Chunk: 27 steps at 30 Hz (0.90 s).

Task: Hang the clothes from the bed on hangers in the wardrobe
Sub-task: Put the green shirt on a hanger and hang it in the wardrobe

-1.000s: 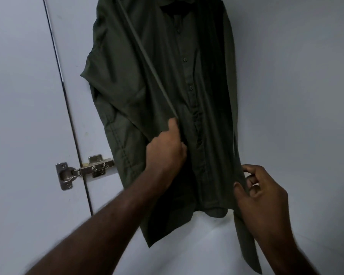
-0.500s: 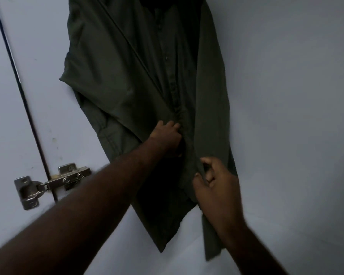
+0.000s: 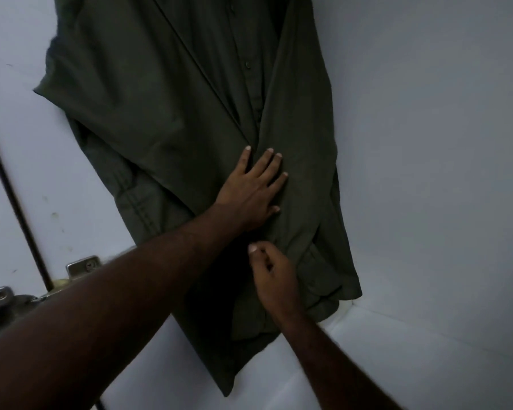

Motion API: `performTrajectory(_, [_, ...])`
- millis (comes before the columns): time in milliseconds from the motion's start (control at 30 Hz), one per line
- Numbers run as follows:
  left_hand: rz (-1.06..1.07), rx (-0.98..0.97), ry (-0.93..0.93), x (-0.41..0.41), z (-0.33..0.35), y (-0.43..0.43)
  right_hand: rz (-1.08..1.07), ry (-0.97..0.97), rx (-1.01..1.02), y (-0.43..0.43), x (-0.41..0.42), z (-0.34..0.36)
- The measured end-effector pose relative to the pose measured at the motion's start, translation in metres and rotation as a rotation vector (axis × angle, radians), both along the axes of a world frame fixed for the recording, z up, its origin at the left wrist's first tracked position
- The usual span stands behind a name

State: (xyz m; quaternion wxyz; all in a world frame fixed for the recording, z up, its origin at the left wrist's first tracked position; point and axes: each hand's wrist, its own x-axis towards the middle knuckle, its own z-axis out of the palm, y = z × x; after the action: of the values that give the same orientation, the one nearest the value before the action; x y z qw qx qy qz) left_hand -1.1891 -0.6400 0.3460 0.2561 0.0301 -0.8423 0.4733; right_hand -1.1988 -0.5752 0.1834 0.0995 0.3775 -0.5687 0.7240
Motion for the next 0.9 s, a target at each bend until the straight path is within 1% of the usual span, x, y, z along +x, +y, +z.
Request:
performTrajectory(67, [0.063, -0.035, -0.008, -0.001, -0.004, -0.013, -0.189, 0.000, -0.137, -0.004, -0.018, 0.010])
performTrajectory(100, [0.074, -0.058, 0.006, -0.002, -0.005, -0.018, -0.303, 0.013, -0.173, -0.007, -0.032, 0.017])
performTrajectory(133, [0.084, -0.081, 0.022, -0.002, -0.005, -0.022, -0.370, 0.022, -0.174, -0.010, -0.046, 0.023])
performTrajectory(200, [0.075, -0.117, 0.026, -0.003, -0.007, -0.025, -0.385, -0.003, -0.060, -0.020, -0.079, 0.022])
performTrajectory(233, [0.061, -0.127, 0.017, -0.004, -0.008, -0.026, -0.347, -0.052, 0.014, -0.024, -0.096, 0.012])
performTrajectory(267, [0.046, -0.132, 0.011, -0.004, -0.010, -0.027, -0.293, -0.125, 0.066, -0.027, -0.112, -0.003])
performTrajectory(300, [0.032, -0.137, 0.006, -0.003, -0.010, -0.027, -0.264, -0.212, 0.082, -0.027, -0.126, -0.021])
performTrajectory(333, [0.021, -0.141, 0.002, -0.002, -0.009, -0.028, -0.279, -0.292, 0.064, -0.024, -0.140, -0.038])
performTrajectory(400, [0.018, -0.156, 0.008, -0.002, -0.008, -0.030, -0.447, -0.377, 0.032, -0.009, -0.164, -0.053])
performTrajectory(433, [0.016, -0.162, 0.015, -0.002, -0.009, -0.029, -0.527, -0.374, 0.038, 0.000, -0.177, -0.050])
performTrajectory(467, [0.007, -0.160, 0.021, -0.003, -0.010, -0.027, -0.559, -0.346, 0.045, 0.010, -0.189, -0.042])
performTrajectory(500, [0.001, -0.150, 0.027, -0.005, -0.012, -0.025, -0.534, -0.321, 0.058, 0.019, -0.200, -0.030])
performTrajectory(567, [-0.019, -0.125, 0.030, -0.009, -0.017, -0.022, -0.380, -0.314, 0.085, 0.030, -0.219, -0.003])
performTrajectory(600, [-0.034, -0.118, 0.021, -0.011, -0.019, -0.021, -0.330, -0.282, 0.120, 0.032, -0.226, 0.008])
performTrajectory(633, [-0.052, -0.123, 0.006, -0.012, -0.021, -0.022, -0.339, -0.215, 0.183, 0.032, -0.231, 0.016])
performTrajectory(700, [-0.075, -0.151, -0.032, -0.013, -0.025, -0.027, -0.488, -0.031, 0.336, 0.034, -0.238, 0.024])
performTrajectory(733, [-0.075, -0.159, -0.050, -0.012, -0.025, -0.029, -0.611, 0.048, 0.425, 0.037, -0.242, 0.027])
performTrajectory(800, [-0.062, -0.167, -0.068, -0.007, -0.025, -0.031, -0.873, 0.144, 0.607, 0.043, -0.247, 0.031])
performTrajectory(833, [-0.056, -0.168, -0.075, -0.004, -0.026, -0.032, -0.943, 0.172, 0.665, 0.045, -0.249, 0.033])
performTrajectory(900, [-0.040, -0.168, -0.098, 0.002, -0.029, -0.033, -0.965, 0.165, 0.717, 0.044, -0.249, 0.037])
